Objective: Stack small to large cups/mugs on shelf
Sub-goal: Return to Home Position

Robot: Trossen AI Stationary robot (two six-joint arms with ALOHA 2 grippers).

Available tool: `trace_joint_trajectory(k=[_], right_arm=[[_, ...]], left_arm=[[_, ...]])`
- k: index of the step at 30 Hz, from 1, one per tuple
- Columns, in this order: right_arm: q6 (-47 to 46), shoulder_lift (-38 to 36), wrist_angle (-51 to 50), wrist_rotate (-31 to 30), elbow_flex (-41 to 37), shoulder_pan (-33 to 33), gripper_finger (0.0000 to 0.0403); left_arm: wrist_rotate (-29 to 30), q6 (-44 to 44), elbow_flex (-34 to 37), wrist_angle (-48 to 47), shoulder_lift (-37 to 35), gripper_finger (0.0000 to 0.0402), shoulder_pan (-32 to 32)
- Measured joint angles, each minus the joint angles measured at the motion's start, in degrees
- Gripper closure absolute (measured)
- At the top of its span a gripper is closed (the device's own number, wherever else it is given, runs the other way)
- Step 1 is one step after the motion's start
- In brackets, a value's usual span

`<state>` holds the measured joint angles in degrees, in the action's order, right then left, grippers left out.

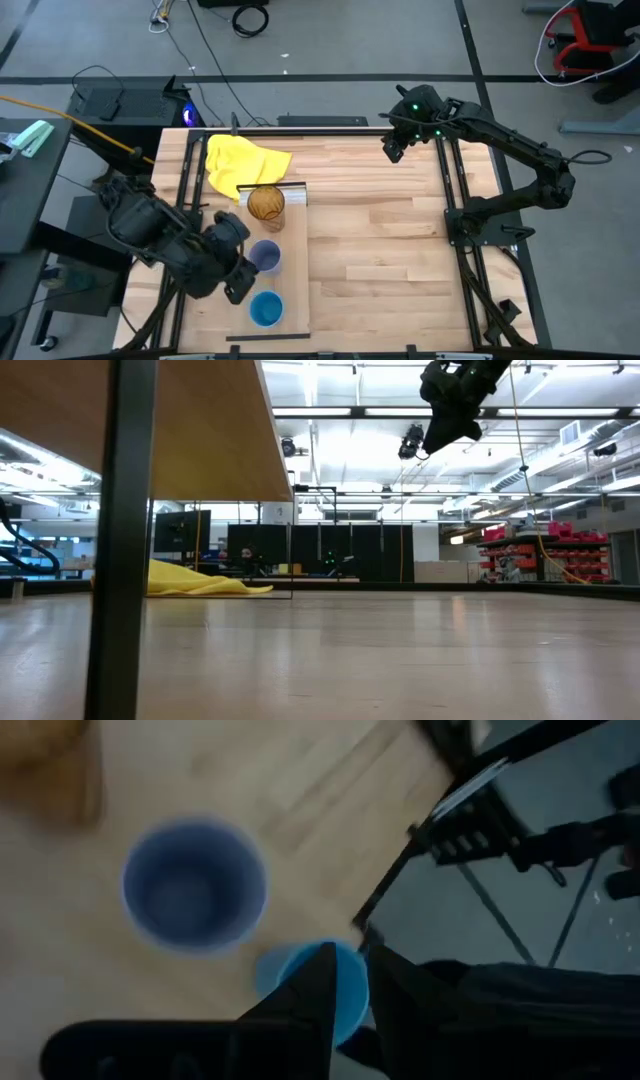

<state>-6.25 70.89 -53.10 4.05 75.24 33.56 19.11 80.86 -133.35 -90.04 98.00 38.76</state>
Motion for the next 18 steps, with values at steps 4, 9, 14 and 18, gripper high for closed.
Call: trace_joint_trajectory(k=[4,9,14,18], right_arm=[[-0.03,0.00,0.02,1.60,0.00,0.00,0.0312],[-0.25,0.00,0.02,2.04,0.00,0.00,0.0312],[-1.24,0.00,0.02,2.71,0.00,0.00,0.0312],[-1.31,0.00,0.04,3.33,0.00,0.00,0.0312]], left_arm=[[4.95,-6.60,-1.10,1.23,-1.07,0.0345,-0.41],[9.31,-11.26,-0.99,0.34,-3.18,0.0360,-0.72],[15.26,-17.68,-0.97,0.43,-4.77,0.0377,-1.37],[21.98,-25.35,-0.99,0.45,-6.74,0.0394,-1.94]])
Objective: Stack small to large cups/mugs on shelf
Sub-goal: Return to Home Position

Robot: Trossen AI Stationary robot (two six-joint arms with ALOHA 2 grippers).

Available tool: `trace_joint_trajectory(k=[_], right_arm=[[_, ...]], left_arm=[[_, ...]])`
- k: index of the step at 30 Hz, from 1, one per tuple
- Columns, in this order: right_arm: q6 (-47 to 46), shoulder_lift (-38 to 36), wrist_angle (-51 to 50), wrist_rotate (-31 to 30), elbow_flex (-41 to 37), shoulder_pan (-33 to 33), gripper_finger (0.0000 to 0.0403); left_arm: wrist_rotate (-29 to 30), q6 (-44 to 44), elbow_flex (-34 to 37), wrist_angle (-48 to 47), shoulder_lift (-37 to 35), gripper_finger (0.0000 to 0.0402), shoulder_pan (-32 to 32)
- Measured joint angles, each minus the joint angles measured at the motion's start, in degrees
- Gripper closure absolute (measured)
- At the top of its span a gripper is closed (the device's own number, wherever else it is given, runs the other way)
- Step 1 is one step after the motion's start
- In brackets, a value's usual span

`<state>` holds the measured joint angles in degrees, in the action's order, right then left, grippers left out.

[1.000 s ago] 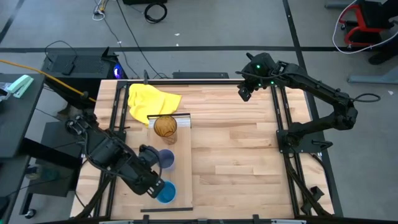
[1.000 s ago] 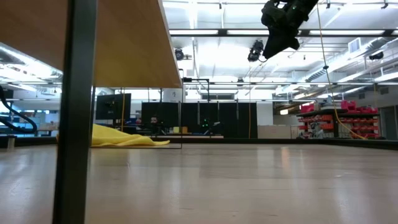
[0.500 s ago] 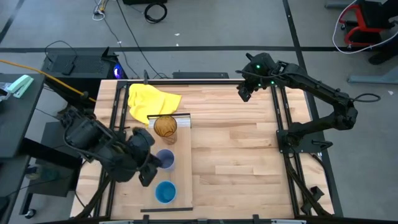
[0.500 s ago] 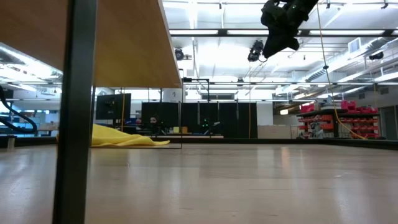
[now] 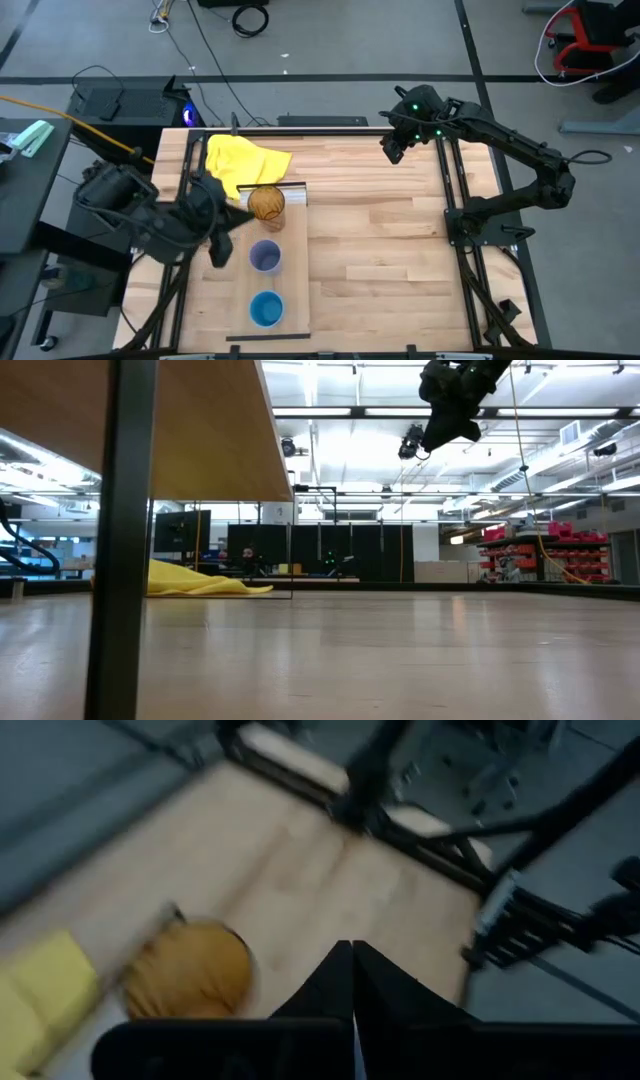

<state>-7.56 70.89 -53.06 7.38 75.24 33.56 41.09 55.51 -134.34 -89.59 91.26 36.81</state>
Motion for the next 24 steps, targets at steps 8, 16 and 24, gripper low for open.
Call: trace_joint_trajectory(k=[8,16,24], right_arm=[[-0.40,-0.02,0.00,0.18,0.00,0.00,0.0312],[-2.08,-0.02,0.02,0.28,0.00,0.00,0.0319],[-11.71,-0.02,1.07,6.51,0.00,0.00,0.0345]], left_arm=[[8.03,-13.31,0.02,0.15,-3.12,0.0383,-4.44],[16.79,-27.78,0.04,0.21,-6.25,0.0393,-12.83],[19.66,-38.30,0.04,2.70,-9.89,0.0381,-25.86]])
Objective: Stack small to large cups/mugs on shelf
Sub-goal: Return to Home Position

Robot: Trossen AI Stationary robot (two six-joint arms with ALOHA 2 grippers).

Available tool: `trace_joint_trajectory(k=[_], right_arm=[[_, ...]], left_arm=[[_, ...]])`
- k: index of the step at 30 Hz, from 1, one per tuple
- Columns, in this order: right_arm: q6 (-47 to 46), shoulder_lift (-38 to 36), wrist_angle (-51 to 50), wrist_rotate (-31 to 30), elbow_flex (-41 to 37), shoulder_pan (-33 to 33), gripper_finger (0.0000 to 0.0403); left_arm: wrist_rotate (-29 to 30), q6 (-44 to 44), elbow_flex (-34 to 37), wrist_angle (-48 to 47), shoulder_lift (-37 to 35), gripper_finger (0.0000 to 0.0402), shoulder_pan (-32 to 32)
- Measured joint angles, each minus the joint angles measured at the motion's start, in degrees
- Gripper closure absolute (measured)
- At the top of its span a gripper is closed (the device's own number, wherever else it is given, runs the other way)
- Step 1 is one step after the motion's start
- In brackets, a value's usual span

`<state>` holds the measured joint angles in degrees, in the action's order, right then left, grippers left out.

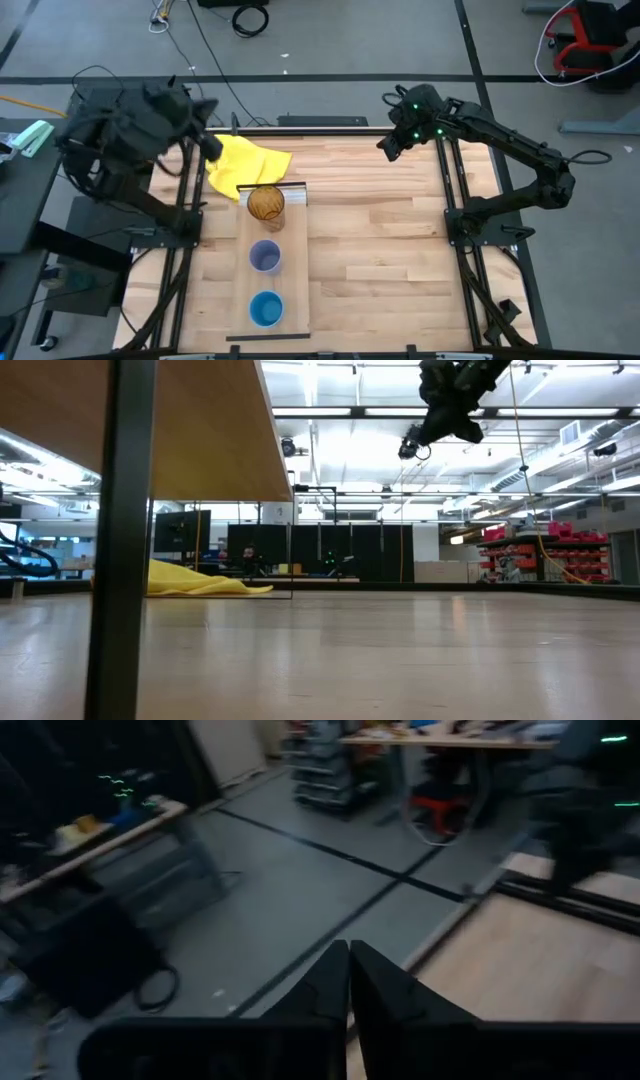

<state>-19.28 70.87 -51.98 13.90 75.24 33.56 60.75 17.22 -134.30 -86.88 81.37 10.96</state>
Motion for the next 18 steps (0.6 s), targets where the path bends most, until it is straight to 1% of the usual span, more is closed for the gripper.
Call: trace_joint_trajectory(k=[2,3,4,5,7,9,11,15,18], right_arm=[[-2.59,0.00,1.12,3.56,0.00,0.02,0.0351],[-3.42,-0.04,1.87,5.58,0.00,0.00,0.0354],[-4.07,-0.23,2.76,7.65,0.00,0.00,0.0357],[-4.82,-0.53,3.94,9.96,0.00,0.00,0.0360],[-7.06,-1.62,7.46,14.62,0.00,-0.10,0.0366],[-9.59,-3.35,12.13,18.19,0.00,-0.79,0.0371],[-11.66,-5.97,17.06,19.48,0.00,-1.99,0.0374],[-13.71,-12.91,26.40,19.64,0.04,-5.40,0.0376],[-13.53,-18.87,31.46,19.69,0.07,-7.88,0.0375]], left_arm=[[-1.57,-4.37,0.00,2.18,-0.90,0.0389,-3.96],[-3.82,-6.93,0.00,3.81,-1.29,0.0393,-5.98],[-7.42,-9.48,0.00,5.91,-1.71,0.0395,-8.12],[-12.35,-12.25,0.00,8.20,-2.14,0.0396,-10.25],[-24.62,-17.86,0.00,12.96,-2.80,0.0393,-14.93],[-35.35,-22.23,0.00,16.80,-3.12,0.0388,-19.23],[-43.26,-25.03,0.00,18.83,-3.12,0.0385,-23.40],[-54.84,-26.87,0.48,20.67,-2.69,0.0388,-32.82],[-64.17,-26.89,2.78,22.76,-1.98,0.0395,-40.24]])
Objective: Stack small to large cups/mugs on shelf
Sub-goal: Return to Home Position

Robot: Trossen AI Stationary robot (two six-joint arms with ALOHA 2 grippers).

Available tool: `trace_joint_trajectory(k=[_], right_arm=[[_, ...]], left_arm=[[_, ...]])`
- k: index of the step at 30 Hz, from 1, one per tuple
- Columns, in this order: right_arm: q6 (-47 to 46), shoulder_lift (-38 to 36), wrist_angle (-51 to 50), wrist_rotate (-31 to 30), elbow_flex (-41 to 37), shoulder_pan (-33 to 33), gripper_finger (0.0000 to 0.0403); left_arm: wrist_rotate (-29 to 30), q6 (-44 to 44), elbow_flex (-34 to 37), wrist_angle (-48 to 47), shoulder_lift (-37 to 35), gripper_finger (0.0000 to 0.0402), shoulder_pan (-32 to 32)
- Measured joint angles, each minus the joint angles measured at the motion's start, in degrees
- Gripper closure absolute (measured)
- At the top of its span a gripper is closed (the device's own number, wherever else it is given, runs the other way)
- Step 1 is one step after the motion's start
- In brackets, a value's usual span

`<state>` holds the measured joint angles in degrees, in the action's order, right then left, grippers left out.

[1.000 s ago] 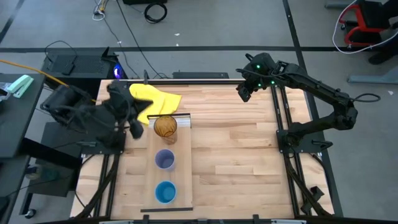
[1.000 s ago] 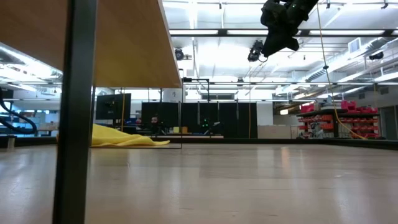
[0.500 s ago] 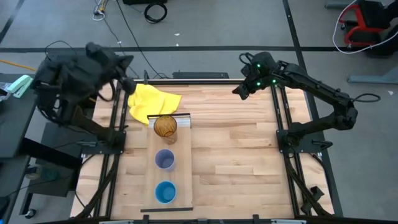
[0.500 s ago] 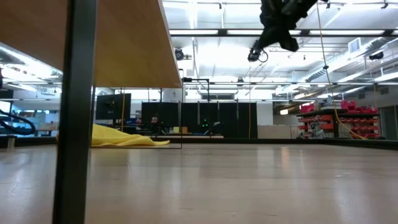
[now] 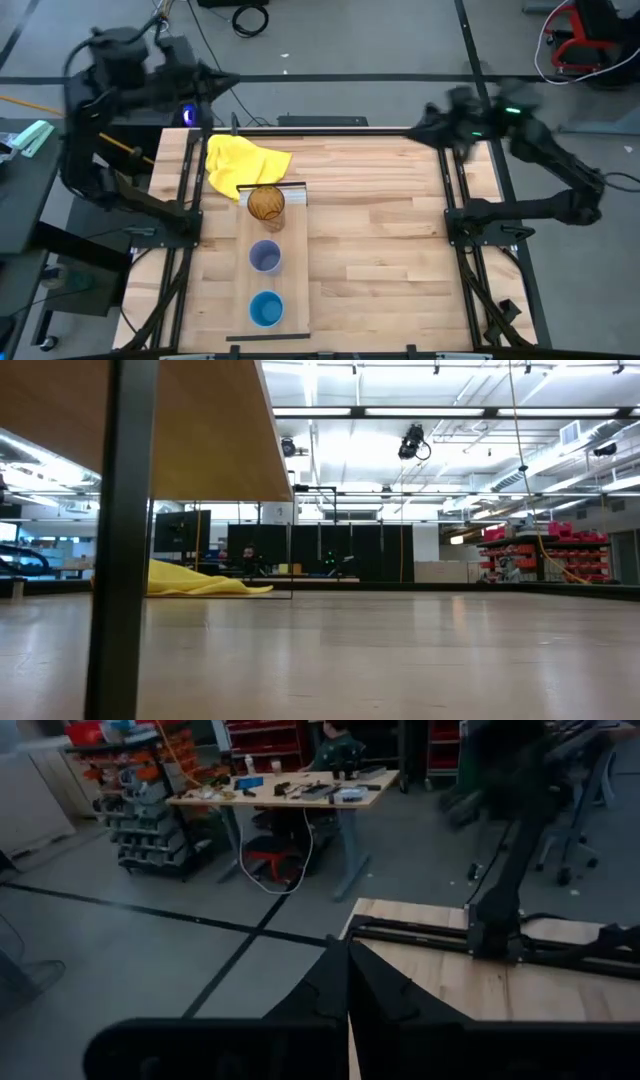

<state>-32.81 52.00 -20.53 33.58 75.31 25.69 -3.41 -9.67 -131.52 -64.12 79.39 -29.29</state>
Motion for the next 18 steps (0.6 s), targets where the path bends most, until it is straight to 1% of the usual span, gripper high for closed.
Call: trace_joint_trajectory(k=[2,3,7,10,13,15,18], right_arm=[[-0.02,-3.88,1.16,-0.32,0.02,-1.18,0.0374],[-0.18,-5.88,1.05,-0.74,0.02,-1.58,0.0374],[-0.04,-12.41,0.35,-0.99,0.04,-1.89,0.0376],[0.52,-16.36,-0.63,-1.11,0.04,-1.89,0.0375],[2.37,-19.71,-2.19,-1.35,0.04,-1.89,0.0374],[2.91,-21.51,-3.77,-3.11,0.04,-1.89,0.0374],[2.74,-22.84,-6.40,-6.06,0.02,-1.87,0.0376]], left_arm=[[-4.68,0.01,2.07,1.58,0.42,0.0396,-4.92],[-5.95,-0.02,3.16,2.04,0.48,0.0396,-6.98],[-6.81,0.31,6.22,2.47,0.12,0.0379,-13.08],[-7.05,1.83,7.58,2.13,-1.46,0.0369,-17.50],[-6.90,2.89,8.67,-0.07,-4.99,0.0370,-20.92],[-6.95,3.33,10.48,-0.95,-8.17,0.0376,-22.85],[-7.03,4.42,14.65,0.34,-13.71,0.0384,-24.16]])
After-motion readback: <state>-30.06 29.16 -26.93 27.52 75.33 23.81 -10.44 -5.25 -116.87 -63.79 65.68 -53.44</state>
